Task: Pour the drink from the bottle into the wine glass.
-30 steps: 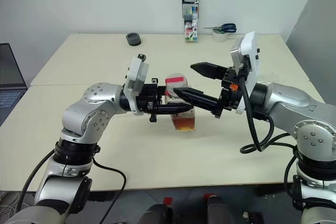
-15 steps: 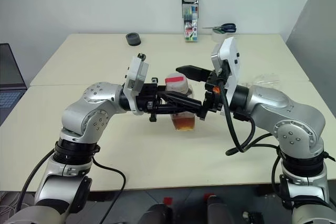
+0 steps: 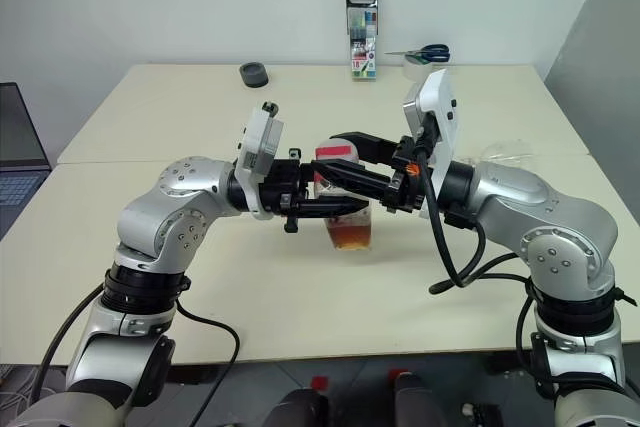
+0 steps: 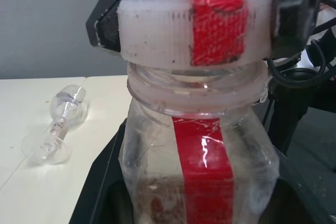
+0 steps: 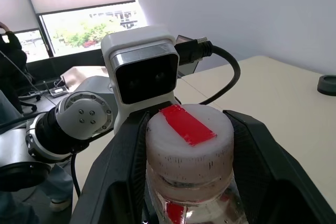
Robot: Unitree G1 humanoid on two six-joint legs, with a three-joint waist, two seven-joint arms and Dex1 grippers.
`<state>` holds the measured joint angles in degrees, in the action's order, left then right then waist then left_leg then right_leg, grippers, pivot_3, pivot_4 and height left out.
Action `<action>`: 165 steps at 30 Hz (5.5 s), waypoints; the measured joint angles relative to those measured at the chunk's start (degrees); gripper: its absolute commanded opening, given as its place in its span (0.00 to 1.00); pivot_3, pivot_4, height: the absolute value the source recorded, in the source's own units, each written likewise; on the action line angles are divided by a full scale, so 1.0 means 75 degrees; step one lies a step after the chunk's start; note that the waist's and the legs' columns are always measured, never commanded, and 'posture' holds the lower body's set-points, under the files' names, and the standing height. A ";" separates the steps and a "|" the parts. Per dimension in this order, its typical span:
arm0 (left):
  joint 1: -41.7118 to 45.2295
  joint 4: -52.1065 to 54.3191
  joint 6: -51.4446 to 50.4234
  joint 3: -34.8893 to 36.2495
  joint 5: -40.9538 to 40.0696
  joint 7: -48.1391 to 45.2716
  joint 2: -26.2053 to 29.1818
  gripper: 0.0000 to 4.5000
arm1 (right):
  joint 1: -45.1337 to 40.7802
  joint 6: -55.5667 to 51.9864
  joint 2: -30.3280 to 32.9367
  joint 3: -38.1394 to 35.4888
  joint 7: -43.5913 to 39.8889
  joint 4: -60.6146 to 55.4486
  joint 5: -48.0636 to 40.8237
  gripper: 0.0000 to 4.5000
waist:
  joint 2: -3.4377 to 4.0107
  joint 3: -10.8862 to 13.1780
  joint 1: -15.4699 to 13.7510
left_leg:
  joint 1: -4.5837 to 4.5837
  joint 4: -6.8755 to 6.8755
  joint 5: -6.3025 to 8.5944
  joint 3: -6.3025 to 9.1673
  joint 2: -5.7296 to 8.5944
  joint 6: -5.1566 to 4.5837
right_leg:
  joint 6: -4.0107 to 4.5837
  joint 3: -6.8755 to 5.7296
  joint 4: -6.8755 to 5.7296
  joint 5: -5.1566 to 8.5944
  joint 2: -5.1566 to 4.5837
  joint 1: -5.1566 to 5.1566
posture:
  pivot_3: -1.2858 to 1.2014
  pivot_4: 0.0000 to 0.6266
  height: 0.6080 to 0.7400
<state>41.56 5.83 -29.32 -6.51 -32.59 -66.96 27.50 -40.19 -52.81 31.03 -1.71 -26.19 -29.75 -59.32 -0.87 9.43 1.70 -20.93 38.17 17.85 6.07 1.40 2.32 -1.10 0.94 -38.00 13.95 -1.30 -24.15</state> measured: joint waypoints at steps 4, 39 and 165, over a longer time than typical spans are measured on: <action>0.0028 -0.0001 -0.0006 0.0042 0.0011 0.0069 0.0004 0.41 | -0.0269 0.0468 0.0346 0.0331 -0.0512 0.0000 0.0754 0.42 | 0.0001 0.0001 0.0001 | 0.0000 0.0000 0.0000 -0.0001 0.0002 0.0000 | 0.0000 -0.0003 0.0001 0.0000 0.0001 -0.0001 | 0.52 0.24 1.00; -0.0045 0.0137 -0.0034 0.0018 0.0003 0.0153 0.0177 0.41 | 0.3426 0.4343 -0.1439 0.0060 0.2002 0.4370 0.6036 0.83 | 0.0001 -0.0001 0.0017 | 0.0014 -0.0004 -0.0013 -0.0073 -0.0005 0.0024 | -0.0001 0.0029 -0.0009 0.0000 0.0011 0.0002 | 0.52 0.24 1.00; -0.2289 0.1505 -0.0747 0.1232 -0.0422 0.1869 0.1549 1.00 | 0.0988 0.0811 -0.3022 -0.3604 0.4748 0.4255 0.1866 1.00 | -0.0007 -0.0006 0.0086 | 0.0020 -0.0020 -0.0014 -0.0081 -0.0012 0.0023 | 0.0005 0.0027 -0.0013 -0.0003 0.0013 -0.0004 | 0.52 0.24 1.00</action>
<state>24.39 17.12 -34.92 2.73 -35.75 -52.94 39.12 -32.79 -46.73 8.37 -28.74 9.42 2.16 -45.32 -0.92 9.39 2.34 -20.78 38.02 17.74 5.46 1.32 2.50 -1.06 1.15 -38.10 13.93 -1.21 -24.18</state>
